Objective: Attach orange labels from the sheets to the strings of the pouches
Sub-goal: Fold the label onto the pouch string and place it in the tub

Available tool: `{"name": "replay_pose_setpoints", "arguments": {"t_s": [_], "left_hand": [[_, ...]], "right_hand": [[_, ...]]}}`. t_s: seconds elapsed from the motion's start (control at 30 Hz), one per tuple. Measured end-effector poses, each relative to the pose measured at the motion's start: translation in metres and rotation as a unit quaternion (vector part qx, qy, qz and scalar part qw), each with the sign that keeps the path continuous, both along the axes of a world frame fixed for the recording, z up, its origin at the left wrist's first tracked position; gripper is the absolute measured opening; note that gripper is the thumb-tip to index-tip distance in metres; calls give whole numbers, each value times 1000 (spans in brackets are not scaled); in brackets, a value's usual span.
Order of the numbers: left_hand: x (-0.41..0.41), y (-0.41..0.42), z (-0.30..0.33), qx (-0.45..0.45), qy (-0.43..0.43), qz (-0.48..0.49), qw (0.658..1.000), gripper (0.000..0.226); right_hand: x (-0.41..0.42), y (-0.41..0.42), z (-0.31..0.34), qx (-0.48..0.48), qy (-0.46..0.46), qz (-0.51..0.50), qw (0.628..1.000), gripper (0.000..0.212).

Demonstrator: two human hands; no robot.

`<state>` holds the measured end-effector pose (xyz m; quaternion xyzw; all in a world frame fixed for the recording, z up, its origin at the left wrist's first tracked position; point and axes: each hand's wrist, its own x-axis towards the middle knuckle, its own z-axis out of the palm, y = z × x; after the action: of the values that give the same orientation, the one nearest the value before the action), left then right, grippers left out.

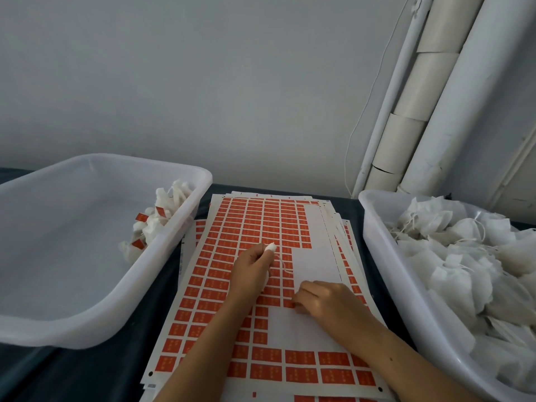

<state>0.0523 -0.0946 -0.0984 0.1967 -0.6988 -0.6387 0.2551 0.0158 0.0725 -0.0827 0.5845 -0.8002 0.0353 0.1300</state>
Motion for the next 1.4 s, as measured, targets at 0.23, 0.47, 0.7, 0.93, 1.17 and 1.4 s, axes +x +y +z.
{"name": "replay_pose_setpoints", "arguments": {"t_s": [0.23, 0.47, 0.7, 0.93, 1.17, 1.4], "left_hand": [[3, 1, 1, -3, 9, -9, 1000, 36], [3, 1, 2, -11, 21, -14, 1000, 37], [3, 2, 3, 8, 29, -19, 999, 34], [0, 0, 0, 1, 18, 2, 1000, 37], [-2, -1, -2, 19, 21, 1, 1000, 40], [-1, -1, -1, 17, 14, 5, 1000, 39]], "right_hand": [[4, -5, -3, -3, 116, 65, 991, 43], [0, -6, 2, 17, 132, 113, 985, 36], [-4, -9, 0, -51, 76, 66, 994, 31], [6, -22, 4, -179, -214, -105, 955, 19], [5, -28, 2, -217, -386, -225, 868, 6], [15, -35, 5, -209, -391, -278, 852, 24]]}}
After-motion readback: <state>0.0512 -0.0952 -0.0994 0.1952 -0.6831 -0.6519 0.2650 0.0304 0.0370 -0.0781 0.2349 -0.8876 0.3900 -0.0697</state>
